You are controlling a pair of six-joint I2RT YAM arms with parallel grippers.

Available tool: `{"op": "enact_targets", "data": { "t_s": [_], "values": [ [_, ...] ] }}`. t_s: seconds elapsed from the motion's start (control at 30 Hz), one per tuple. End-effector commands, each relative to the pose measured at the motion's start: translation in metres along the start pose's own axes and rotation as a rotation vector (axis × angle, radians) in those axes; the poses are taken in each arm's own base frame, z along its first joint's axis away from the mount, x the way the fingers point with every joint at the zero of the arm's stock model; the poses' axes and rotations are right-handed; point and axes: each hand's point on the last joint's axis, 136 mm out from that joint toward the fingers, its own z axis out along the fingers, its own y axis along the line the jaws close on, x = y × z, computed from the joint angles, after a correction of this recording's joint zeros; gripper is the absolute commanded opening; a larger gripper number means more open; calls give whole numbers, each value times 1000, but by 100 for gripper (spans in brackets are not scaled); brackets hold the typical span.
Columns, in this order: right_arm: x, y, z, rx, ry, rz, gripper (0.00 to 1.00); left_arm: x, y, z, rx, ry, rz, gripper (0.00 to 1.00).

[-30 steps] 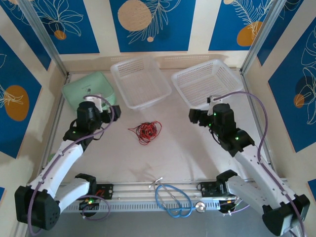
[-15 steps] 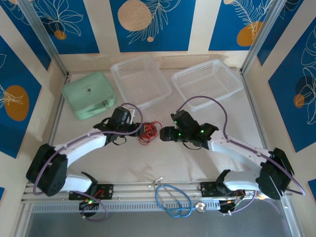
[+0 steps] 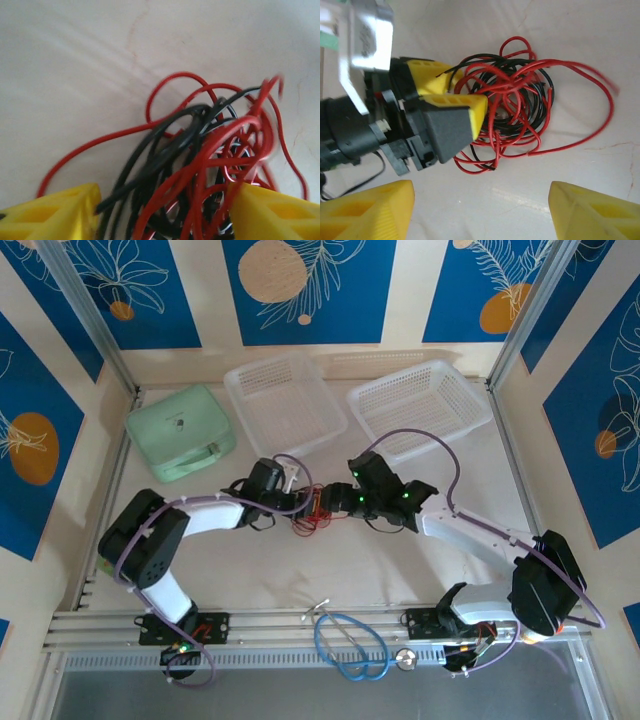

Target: Untangle the cables

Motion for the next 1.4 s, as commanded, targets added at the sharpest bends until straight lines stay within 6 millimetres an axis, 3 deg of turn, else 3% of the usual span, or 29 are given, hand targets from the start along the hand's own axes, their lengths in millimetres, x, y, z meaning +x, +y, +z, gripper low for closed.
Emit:
{"op": "enact_targets", "data": {
  "t_s": [0.0, 0.1, 0.2, 0.47, 0.63, 0.87, 1.03, 1.13, 1.23, 1.37],
  "values": [
    [0, 8, -6, -52, 27, 61, 71, 8, -12, 10, 27, 24, 48, 47],
    [-1, 4, -8, -58, 32, 114, 71, 6, -17, 9, 30, 12, 55, 17],
    [-1, -3, -10, -60, 39, 183, 70, 2, -23, 1, 20, -6, 72, 0],
    [6, -16, 0, -2, 78, 188, 68, -25, -55, -47, 76, -91, 67, 0],
    [12, -15, 20, 25, 127, 114, 65, -24, -62, -67, 105, -103, 10, 0],
    [13, 12, 46, -74, 121, 3, 66, -3, -56, -58, 115, -65, -74, 0],
    [17, 0, 68, -12, 154, 40, 64, 13, -53, -45, 142, -43, -141, 0],
    [24, -8, 83, 28, 201, 75, 50, 18, -54, -41, 167, -48, -180, 0],
    [32, -13, 93, 54, 242, 92, 26, 20, -55, -41, 187, -61, -201, 0],
    [32, -18, 89, 90, 230, 89, 4, 21, -54, -45, 184, -68, -211, 0]
  ]
}}
